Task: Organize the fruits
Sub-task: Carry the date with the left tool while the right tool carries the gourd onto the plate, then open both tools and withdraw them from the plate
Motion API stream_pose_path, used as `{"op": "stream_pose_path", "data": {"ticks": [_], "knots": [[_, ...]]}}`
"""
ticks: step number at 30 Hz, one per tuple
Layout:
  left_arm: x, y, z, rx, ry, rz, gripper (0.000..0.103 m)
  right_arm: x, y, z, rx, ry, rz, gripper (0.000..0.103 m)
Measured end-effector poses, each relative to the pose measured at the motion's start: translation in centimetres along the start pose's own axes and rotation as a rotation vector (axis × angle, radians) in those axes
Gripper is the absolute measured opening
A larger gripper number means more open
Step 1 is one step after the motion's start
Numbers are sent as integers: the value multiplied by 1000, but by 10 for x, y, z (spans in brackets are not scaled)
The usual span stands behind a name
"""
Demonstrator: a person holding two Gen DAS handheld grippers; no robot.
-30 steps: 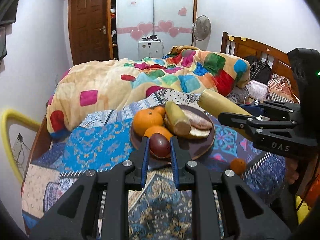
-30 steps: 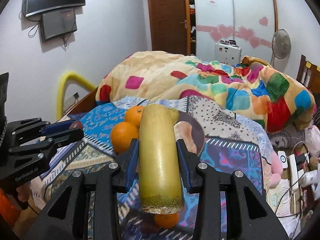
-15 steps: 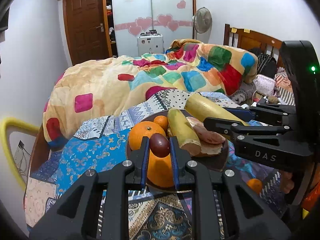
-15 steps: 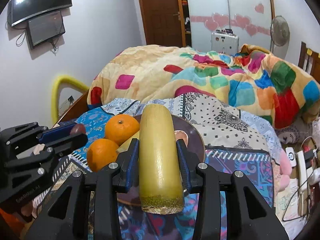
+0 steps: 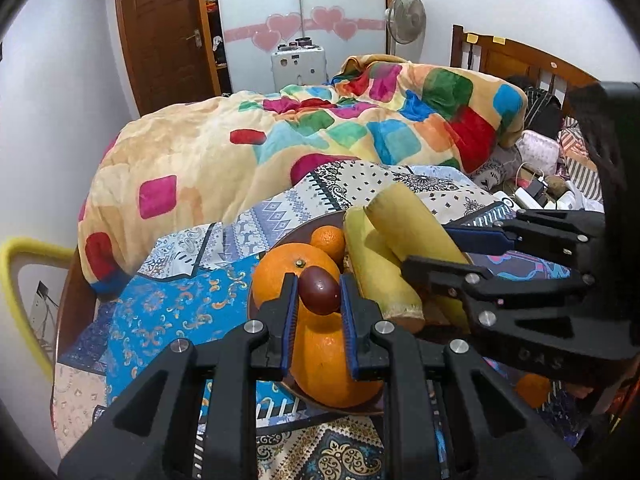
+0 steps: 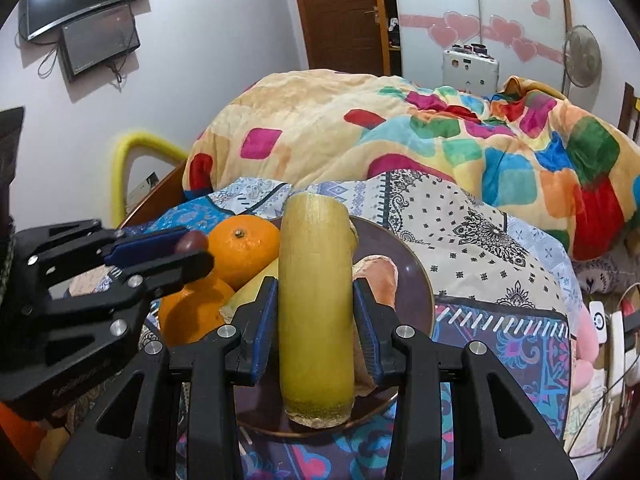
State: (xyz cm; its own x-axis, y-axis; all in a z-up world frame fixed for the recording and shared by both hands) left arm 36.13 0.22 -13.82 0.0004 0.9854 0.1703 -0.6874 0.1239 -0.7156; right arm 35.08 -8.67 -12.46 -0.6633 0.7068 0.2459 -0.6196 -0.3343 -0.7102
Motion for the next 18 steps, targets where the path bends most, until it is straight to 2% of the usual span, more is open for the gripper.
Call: {"op": "stream_pose_path", "data": {"ticks": [11, 13, 15, 18], "knots": [[-7, 4, -11, 35, 18, -9, 22, 3, 3, 1, 11, -1, 25, 35], [-8, 5, -13, 42, 30, -7, 31, 3, 5, 1, 14, 5, 36, 35], [-6, 6, -13, 37, 19, -1, 35, 3, 6, 1, 15, 9, 41, 35], [-4, 6, -12, 39, 31, 12, 37, 1, 6, 4, 13, 14, 43, 35]]}}
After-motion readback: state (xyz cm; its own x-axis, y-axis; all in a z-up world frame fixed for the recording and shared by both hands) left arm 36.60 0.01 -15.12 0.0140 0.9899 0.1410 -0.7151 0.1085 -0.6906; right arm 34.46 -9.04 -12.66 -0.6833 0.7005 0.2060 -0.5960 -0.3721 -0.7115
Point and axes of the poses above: each gripper's, at about its wrist camera, not at the fingertips, and z roughly against the way its jaws point, x to its left, y to its underside, the point moved 8 cm from there along -z, roughly the way its jaws point, and after that the axes turned 10 degrees about -y, right-handed, at the moved point
